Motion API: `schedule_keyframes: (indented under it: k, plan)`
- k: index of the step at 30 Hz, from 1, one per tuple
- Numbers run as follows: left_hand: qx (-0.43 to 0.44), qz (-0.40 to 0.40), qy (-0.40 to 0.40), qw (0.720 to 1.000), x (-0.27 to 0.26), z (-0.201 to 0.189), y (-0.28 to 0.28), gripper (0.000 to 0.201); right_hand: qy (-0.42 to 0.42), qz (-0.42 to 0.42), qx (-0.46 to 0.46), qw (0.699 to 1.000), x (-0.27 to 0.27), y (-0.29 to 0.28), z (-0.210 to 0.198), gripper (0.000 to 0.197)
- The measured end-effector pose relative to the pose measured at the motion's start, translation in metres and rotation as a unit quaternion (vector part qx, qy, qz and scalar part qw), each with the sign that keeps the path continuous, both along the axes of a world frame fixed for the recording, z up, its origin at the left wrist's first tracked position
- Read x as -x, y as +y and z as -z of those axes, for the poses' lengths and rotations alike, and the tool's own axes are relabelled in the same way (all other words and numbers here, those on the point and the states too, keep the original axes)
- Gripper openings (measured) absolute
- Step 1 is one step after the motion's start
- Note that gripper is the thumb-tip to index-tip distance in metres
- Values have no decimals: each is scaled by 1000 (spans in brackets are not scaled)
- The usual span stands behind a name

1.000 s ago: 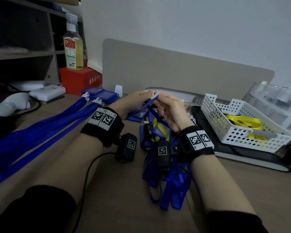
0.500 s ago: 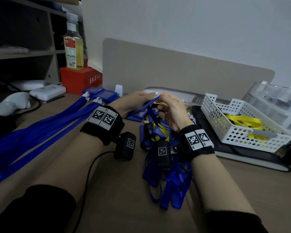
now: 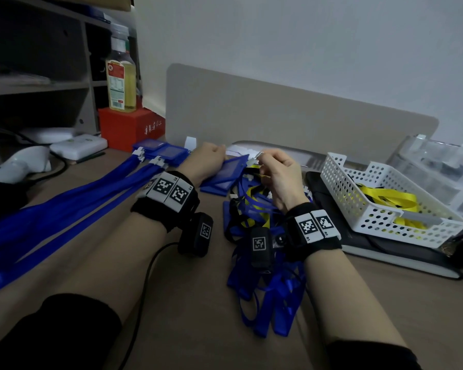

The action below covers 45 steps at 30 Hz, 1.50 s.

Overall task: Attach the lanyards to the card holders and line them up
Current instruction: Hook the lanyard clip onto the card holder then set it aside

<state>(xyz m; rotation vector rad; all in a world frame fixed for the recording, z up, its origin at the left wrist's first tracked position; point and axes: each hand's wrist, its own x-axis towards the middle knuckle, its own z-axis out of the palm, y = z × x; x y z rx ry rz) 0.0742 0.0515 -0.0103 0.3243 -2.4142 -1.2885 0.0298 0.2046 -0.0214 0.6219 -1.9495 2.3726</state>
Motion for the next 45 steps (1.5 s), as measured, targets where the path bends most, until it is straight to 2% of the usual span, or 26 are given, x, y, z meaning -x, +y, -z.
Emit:
schedule_keyframes:
  k: [6, 11, 21, 26, 35, 45]
  plan:
    - [27, -83, 18, 996, 4, 1, -19, 46, 69, -27, -22, 997, -5, -6, 0, 22]
    - [90, -106, 21, 990, 8, 5, -24, 45, 104, -69, -31, 992, -6, -8, 0, 22]
    - [148, -134, -2, 980, 12, 4, -29, 42, 125, -78, -65, 987, -12, -7, -3, 18]
    - [138, -136, -17, 981, 14, 6, -33, 42, 140, -73, -80, 984, -16, -7, -6, 17]
    - [60, -136, -12, 989, 12, 7, -29, 41, 155, -56, -85, 983, -14, -10, -5, 18]
    - [98, -123, -38, 987, 11, 8, -33, 41, 161, -43, -87, 982, -15, -12, -5, 21]
